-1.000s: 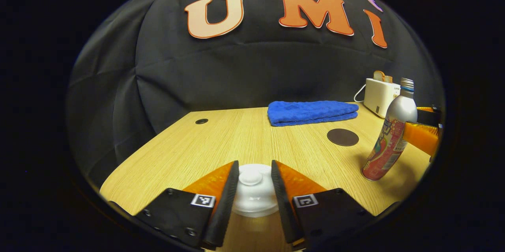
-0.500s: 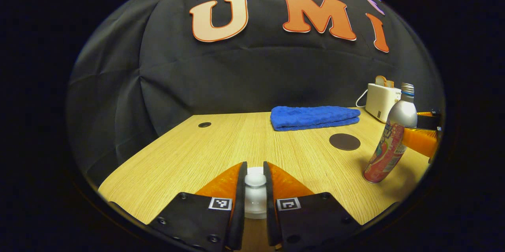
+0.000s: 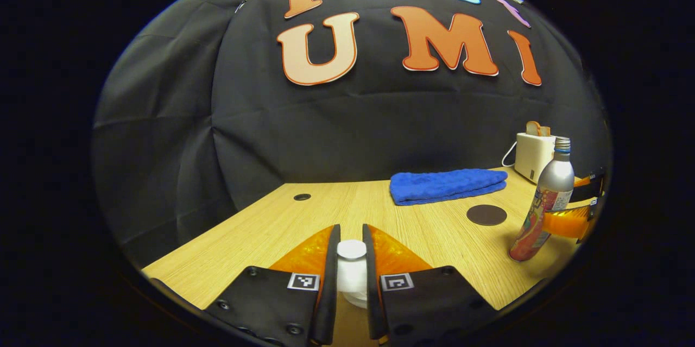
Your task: Open the teacup lid with one hand, grasp the water bottle and pour water into the teacup with the other hand; after pouring, place the water bottle on the coaster and then close the teacup lid.
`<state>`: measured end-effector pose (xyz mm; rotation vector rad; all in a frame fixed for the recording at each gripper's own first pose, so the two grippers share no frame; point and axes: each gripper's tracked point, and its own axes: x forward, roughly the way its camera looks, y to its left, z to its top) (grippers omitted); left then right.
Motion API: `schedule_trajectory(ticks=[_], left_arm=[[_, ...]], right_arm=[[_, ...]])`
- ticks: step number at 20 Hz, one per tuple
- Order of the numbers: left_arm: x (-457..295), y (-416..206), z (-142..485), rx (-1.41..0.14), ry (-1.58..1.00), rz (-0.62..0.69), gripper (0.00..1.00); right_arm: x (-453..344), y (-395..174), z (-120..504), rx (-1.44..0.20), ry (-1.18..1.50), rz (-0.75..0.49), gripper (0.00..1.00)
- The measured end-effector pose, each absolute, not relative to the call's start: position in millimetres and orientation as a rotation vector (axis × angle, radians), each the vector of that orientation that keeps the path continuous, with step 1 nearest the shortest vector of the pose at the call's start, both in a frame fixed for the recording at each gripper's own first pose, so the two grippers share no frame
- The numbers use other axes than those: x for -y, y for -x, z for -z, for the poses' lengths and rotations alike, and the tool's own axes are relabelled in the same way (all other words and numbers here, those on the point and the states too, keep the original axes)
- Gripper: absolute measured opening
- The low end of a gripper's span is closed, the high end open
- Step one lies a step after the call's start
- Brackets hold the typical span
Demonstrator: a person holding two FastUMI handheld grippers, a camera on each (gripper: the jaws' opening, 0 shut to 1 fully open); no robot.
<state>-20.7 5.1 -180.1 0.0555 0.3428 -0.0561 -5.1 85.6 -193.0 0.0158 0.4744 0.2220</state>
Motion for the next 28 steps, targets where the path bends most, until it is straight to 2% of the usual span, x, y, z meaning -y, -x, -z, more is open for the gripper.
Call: schedule_trajectory(ticks=[4, 7, 9, 10, 12, 13, 14, 18, 19, 20, 28], left_arm=[[-19, 24, 179, -0.337, -0.041, 0.030, 0.27], [-30, 28, 177, -0.334, -0.031, 0.019, 0.27], [-39, 31, 179, -0.327, -0.033, 0.008, 0.27], [-42, 30, 179, -0.327, -0.037, 0.003, 0.24], [-50, 31, 178, -0.329, -0.058, -0.011, 0.27], [-53, 32, 175, -0.320, -0.060, -0.016, 0.23], [-56, 33, 174, -0.317, -0.059, -0.016, 0.27], [-75, 34, 174, -0.312, -0.056, -0.048, 0.27], [-79, 35, 173, -0.312, -0.053, -0.055, 0.27], [-84, 36, 174, -0.311, -0.050, -0.063, 0.27], [-116, 42, 177, -0.311, -0.025, -0.110, 0.27]], right_arm=[[-85, 4, 200, -0.537, -0.023, -0.198, 0.79], [-85, 2, 195, -0.554, 0.009, -0.188, 0.76], [-84, -4, 186, -0.539, 0.063, -0.183, 0.76], [-83, -7, 182, -0.530, 0.100, -0.176, 0.76], [-78, -14, 181, -0.523, 0.190, -0.159, 0.76], [-80, -21, 179, -0.514, 0.236, -0.157, 0.76], [-82, -26, 177, -0.505, 0.277, -0.156, 0.76], [-92, -37, 168, -0.482, 0.421, -0.157, 0.76], [-94, -42, 169, -0.479, 0.459, -0.160, 0.72], [-97, -47, 169, -0.472, 0.495, -0.163, 0.76], [-128, -63, 160, -0.395, 0.760, -0.236, 0.75]])
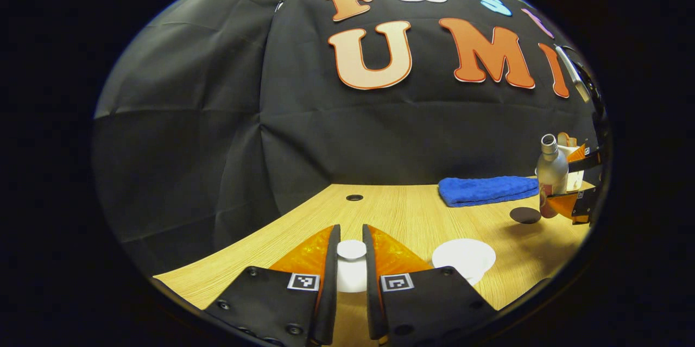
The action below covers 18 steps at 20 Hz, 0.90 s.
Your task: Open the teacup lid with one hand, grasp the water bottle and pour water into the teacup with the other hand; after pouring, place the water bottle on the coaster and then close the teacup lid.
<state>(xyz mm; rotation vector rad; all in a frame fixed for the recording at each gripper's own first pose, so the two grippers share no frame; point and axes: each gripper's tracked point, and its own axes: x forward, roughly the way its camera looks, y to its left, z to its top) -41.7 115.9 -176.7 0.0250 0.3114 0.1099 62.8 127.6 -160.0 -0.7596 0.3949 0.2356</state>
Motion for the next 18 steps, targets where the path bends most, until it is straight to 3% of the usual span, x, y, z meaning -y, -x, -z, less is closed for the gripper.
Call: schedule_trajectory(ticks=[9, 18], left_arm=[[-131, 45, 183, -0.313, 0.006, -0.133, 0.30], [-149, 55, 184, -0.315, 0.012, -0.157, 0.27]], right_arm=[[-162, -64, 156, -0.241, 1.116, -0.277, 0.75], [-176, -62, 142, -0.092, 1.390, -0.254, 0.75]])
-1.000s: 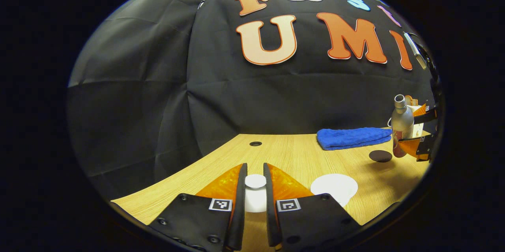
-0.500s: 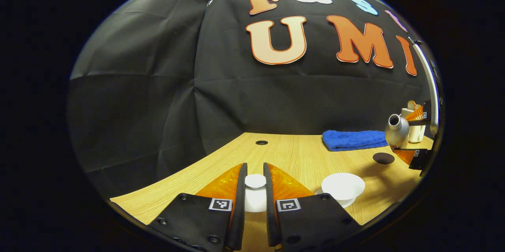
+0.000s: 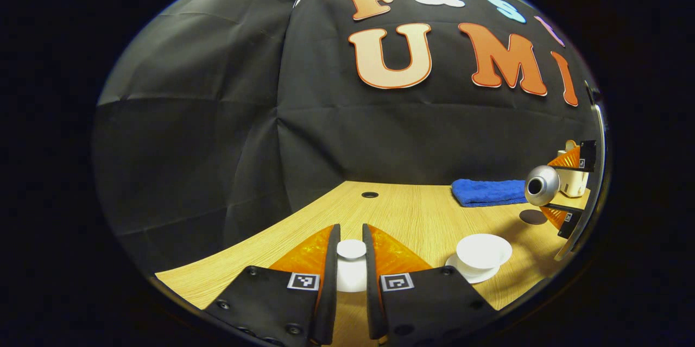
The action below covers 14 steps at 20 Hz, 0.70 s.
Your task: Open the teacup lid with one hand, grasp the water bottle and pour water into the teacup with the other hand; after pouring, place the water bottle on the coaster and then close the teacup lid.
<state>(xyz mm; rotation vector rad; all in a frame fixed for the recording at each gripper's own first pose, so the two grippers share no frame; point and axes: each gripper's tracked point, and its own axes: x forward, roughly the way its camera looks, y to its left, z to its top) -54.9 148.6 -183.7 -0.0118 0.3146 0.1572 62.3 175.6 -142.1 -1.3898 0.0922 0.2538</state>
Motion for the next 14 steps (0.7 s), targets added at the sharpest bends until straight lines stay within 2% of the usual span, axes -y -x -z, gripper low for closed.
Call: schedule_trajectory(ticks=[14], left_arm=[[-151, 59, 186, -0.324, 0.028, -0.189, 0.27]], right_arm=[[-190, -63, 122, 0.104, 1.683, -0.242, 0.75]])
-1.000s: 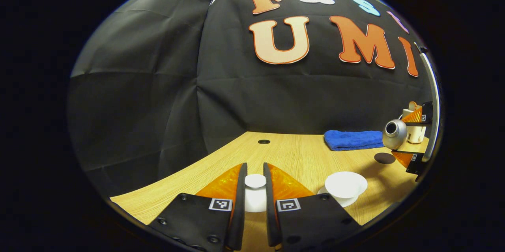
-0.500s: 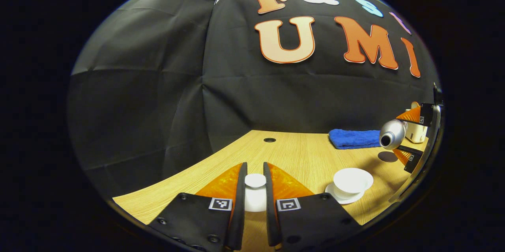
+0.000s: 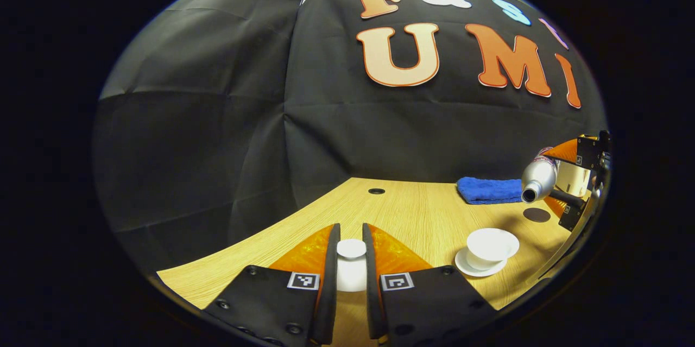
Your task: Open the teacup lid with one hand, grasp the water bottle and pour water into the teacup with the other hand; after pouring, place the water bottle on the coaster and then close the teacup lid.
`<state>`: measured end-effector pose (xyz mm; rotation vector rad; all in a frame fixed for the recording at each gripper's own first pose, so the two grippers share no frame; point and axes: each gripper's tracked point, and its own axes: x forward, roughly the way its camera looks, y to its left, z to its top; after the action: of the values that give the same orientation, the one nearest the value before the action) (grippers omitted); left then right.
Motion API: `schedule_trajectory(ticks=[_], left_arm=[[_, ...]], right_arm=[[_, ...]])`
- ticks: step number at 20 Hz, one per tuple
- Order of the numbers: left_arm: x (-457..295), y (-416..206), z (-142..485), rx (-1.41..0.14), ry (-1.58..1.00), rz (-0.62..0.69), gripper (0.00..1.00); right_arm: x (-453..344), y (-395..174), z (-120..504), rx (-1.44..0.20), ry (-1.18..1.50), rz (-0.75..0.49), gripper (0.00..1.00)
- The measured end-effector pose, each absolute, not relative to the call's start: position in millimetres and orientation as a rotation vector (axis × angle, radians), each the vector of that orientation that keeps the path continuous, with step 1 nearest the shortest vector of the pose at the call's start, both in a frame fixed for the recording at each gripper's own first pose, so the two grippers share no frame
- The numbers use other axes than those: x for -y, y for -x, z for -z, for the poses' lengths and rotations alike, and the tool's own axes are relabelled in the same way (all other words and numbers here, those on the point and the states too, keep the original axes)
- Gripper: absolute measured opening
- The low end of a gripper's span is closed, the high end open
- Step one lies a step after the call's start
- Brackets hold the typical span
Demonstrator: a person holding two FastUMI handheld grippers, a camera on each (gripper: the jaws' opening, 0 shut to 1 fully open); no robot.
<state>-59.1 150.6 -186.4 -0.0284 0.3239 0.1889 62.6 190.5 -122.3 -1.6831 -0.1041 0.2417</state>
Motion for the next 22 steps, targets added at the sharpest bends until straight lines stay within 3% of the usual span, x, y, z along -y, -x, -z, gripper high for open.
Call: schedule_trajectory(ticks=[2, 19, 20, 22], left_arm=[[-151, 59, 186, -0.322, 0.034, -0.192, 0.24], [-151, 59, 186, -0.315, 0.034, -0.185, 0.27], [-151, 59, 186, -0.316, 0.032, -0.187, 0.24], [-151, 58, 185, -0.308, 0.035, -0.189, 0.28]], right_arm=[[-191, -61, 120, 0.125, 1.708, -0.238, 0.75], [-187, -83, 73, 0.271, 1.832, -0.167, 0.75], [-188, -85, 70, 0.282, 1.842, -0.163, 0.75], [-189, -86, 67, 0.293, 1.853, -0.155, 0.75]])
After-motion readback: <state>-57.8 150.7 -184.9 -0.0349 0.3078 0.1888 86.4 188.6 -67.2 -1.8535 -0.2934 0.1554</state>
